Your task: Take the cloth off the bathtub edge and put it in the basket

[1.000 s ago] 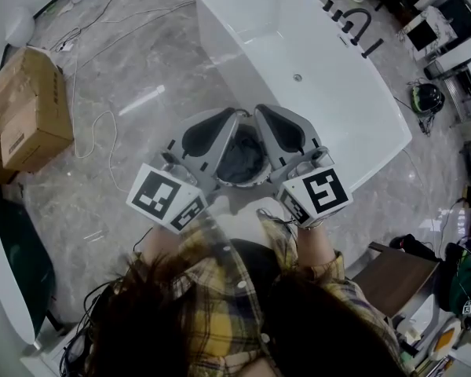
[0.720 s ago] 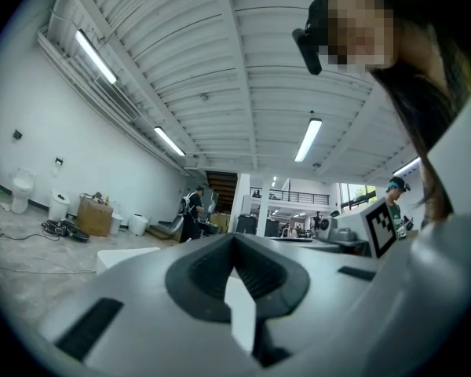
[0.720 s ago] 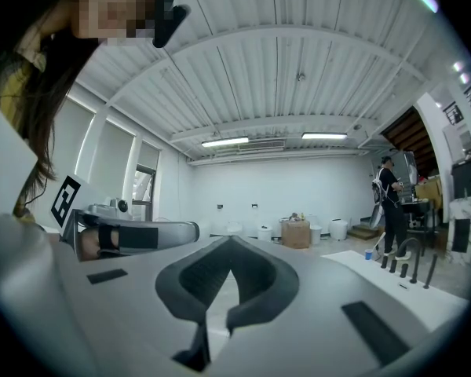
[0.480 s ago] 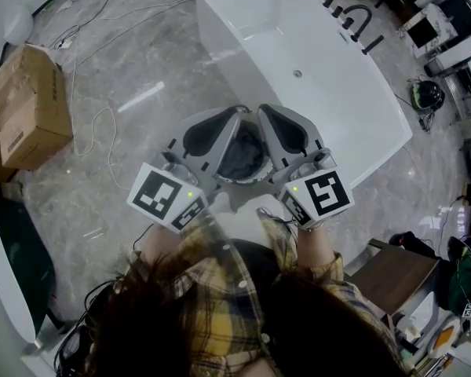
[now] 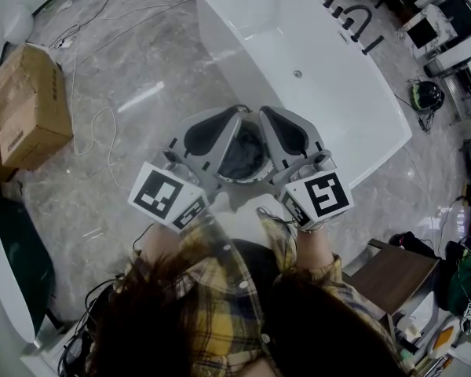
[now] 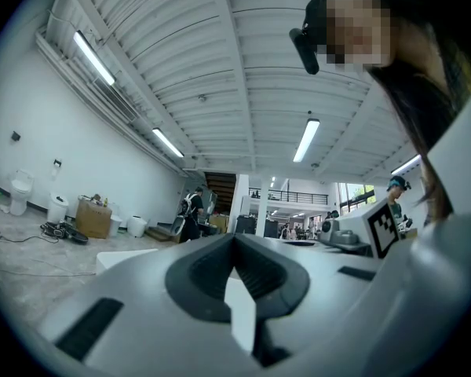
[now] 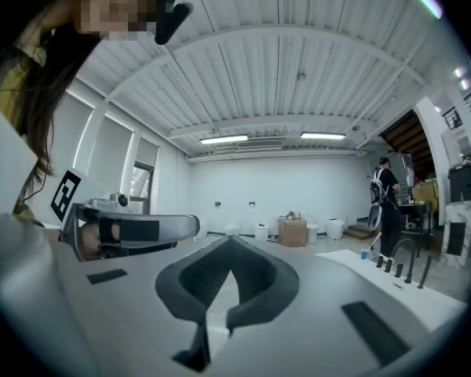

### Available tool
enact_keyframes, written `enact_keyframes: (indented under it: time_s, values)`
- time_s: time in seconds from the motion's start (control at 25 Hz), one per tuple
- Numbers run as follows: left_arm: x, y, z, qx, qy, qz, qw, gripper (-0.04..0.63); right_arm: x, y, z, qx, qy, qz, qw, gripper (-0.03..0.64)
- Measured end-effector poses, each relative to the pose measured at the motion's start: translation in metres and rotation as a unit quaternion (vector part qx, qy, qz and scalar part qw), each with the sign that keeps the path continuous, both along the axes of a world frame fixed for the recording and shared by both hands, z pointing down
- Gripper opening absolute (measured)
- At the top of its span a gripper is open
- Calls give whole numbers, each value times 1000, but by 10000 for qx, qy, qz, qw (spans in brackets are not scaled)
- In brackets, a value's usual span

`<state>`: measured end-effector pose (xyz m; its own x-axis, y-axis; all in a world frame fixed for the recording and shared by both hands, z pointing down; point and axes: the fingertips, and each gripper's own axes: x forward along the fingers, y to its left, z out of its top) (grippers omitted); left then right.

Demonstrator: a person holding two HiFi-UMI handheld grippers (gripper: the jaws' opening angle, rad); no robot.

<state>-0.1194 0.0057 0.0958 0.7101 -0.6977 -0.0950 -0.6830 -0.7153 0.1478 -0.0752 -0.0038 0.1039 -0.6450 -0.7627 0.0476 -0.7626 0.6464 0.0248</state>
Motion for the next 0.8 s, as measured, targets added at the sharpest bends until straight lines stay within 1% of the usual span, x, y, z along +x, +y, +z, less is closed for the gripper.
enact_keyframes:
  time_s: [0.16,0.4,0.8]
  values:
    - [-3,1,1,17,21,-5,10000,18,-1,2,4,-50,60,33,10000,15]
    - [-4,-1,1,32,-16,13,10000,18,-3,-1,3,5,107,3,9999,15]
    - [-11,-6,5,14,-41,-32,10000,18,-22,-5,6,28,226,-211,9995,15]
